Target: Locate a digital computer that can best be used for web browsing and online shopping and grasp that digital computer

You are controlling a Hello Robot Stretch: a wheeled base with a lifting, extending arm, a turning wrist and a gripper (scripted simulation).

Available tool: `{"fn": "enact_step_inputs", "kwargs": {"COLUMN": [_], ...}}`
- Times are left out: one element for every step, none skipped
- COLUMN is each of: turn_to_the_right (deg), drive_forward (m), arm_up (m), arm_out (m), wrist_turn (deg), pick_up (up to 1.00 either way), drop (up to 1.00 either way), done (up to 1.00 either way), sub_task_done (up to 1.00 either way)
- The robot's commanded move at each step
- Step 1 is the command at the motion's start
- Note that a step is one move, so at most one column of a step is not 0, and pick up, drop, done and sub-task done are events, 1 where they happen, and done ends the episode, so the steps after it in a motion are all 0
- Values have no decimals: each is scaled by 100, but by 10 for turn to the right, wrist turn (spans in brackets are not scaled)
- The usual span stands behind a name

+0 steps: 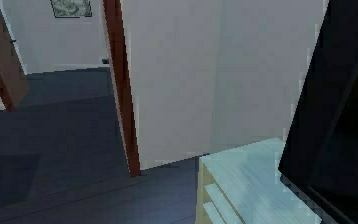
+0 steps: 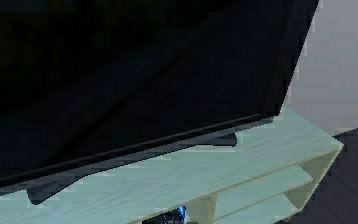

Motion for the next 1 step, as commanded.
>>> {"fn": "enact_step_inputs", "kwargs": {"turn_to_the_right": [0], "drive_forward": [0], "arm_up": [0], "arm_out": [0], "wrist_turn": [450], "pick_up": [0], "drop": [0], "done": [0], "sub_task_done": [0]}}
